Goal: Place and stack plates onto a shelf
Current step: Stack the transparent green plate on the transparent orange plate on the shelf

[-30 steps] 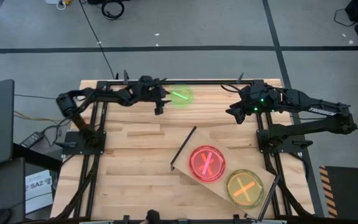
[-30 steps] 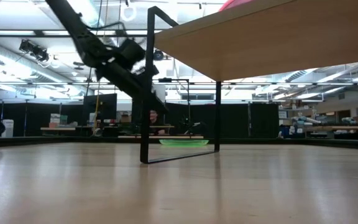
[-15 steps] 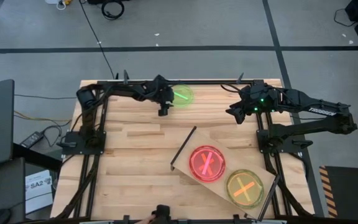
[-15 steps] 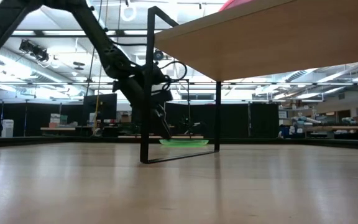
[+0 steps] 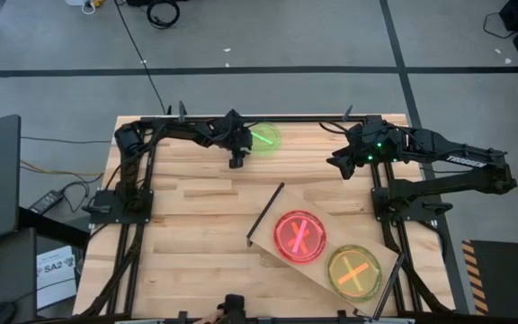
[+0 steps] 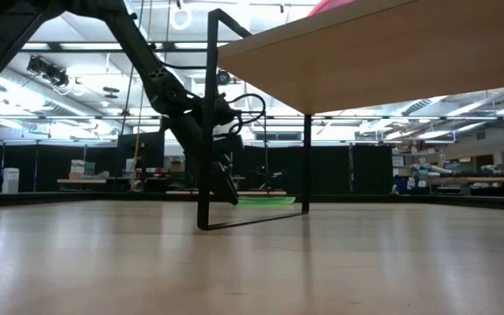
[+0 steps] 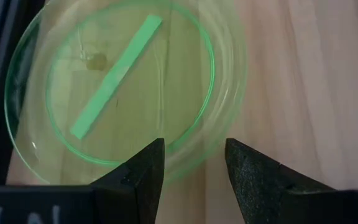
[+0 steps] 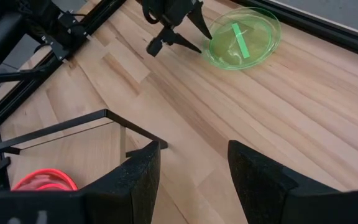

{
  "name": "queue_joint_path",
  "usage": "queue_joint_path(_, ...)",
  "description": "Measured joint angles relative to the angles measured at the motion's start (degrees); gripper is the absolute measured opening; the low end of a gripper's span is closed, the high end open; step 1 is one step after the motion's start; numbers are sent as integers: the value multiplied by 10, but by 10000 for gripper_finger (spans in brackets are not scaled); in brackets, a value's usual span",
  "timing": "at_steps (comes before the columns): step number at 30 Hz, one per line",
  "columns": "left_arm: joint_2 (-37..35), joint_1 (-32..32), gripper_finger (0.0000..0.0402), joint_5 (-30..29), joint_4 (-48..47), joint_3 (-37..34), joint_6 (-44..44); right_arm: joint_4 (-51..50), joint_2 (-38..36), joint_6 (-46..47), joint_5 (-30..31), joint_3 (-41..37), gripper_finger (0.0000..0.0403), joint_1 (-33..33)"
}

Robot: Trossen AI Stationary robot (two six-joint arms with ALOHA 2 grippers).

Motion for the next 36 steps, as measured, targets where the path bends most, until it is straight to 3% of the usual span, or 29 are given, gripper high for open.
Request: queue_joint_path(36, 1, -8, 22, -15, -24, 4, 5, 0, 0, 0, 0, 0, 194, 0)
